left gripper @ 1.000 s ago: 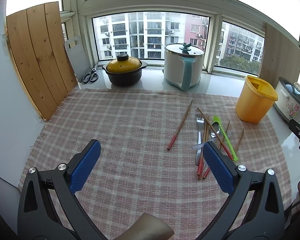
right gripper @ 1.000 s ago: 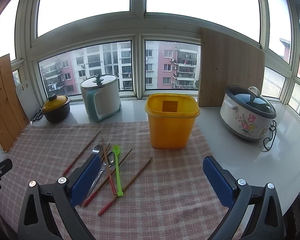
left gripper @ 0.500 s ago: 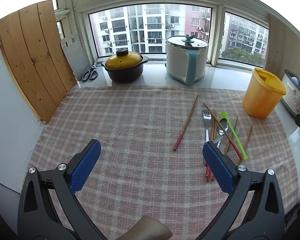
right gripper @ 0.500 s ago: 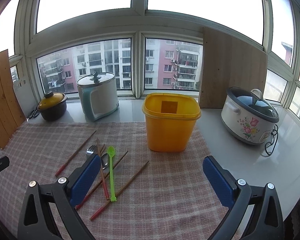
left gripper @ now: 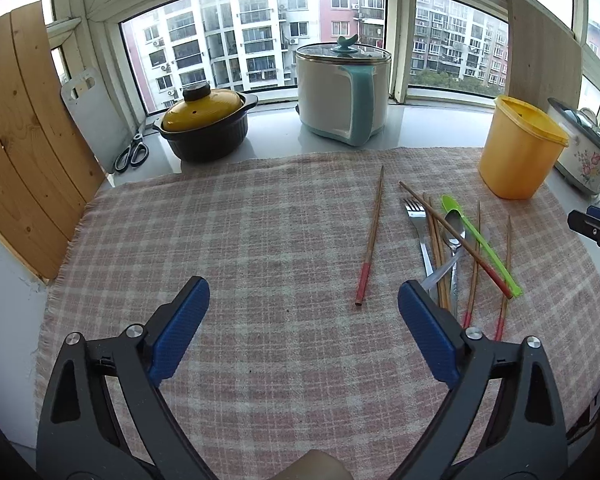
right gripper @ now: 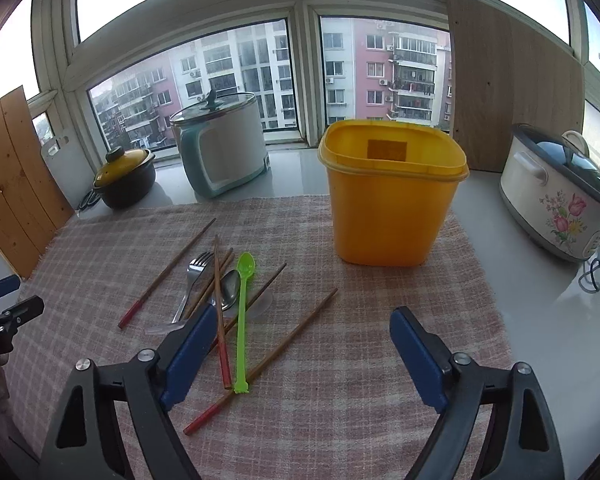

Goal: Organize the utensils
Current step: 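Close the left tool on a red-tipped wooden chopstick while the right tool approaches another chopstick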

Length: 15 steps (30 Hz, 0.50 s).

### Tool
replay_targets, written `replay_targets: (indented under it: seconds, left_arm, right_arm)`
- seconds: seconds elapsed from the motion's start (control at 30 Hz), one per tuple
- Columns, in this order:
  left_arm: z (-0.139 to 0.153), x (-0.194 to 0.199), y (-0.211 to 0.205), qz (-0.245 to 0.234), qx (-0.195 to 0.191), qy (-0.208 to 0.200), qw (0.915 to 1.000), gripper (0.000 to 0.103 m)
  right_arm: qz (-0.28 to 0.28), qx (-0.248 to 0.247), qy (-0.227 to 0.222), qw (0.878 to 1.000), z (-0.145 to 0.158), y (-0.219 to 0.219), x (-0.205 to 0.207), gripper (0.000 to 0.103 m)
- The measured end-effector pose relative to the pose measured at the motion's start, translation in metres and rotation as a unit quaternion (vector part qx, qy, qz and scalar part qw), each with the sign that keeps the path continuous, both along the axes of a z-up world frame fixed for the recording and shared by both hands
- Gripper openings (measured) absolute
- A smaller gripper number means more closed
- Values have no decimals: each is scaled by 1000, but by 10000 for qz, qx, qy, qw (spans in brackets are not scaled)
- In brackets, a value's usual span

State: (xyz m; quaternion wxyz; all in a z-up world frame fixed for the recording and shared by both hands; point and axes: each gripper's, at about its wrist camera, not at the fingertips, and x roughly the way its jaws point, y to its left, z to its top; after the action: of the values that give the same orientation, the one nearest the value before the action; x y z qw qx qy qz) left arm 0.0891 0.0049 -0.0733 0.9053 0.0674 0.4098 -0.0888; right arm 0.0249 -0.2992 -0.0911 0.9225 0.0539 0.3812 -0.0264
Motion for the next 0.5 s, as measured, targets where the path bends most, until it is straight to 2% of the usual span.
replay_targets:
  seconds: [0.17, 0.3, 0.43, 0.47, 0.5]
  left_arm:
    - [-7, 29, -6, -247, -412, 372, 9982, 64]
    - [-17, 54, -18, -544, -676, 730, 9936, 51]
    - [-33, 81, -25, -688, -981, 1238, 9851, 32]
    - [-37, 87, -27, -733, -988, 1296, 9839, 31]
    - [-41, 91, -30, -728, -959, 1338, 9837, 29]
  right_arm:
    - [169, 290, 412, 9986, -15, -7, 19, 73]
    - [297, 648, 603, 9956, -23, -12, 31, 66]
    - [218, 976, 896, 9909, -36, -19, 44, 47]
    - [188, 1059, 986, 9893, -41, -20, 47, 41]
    - [166, 1144, 1063, 9876, -46, -21, 50, 40]
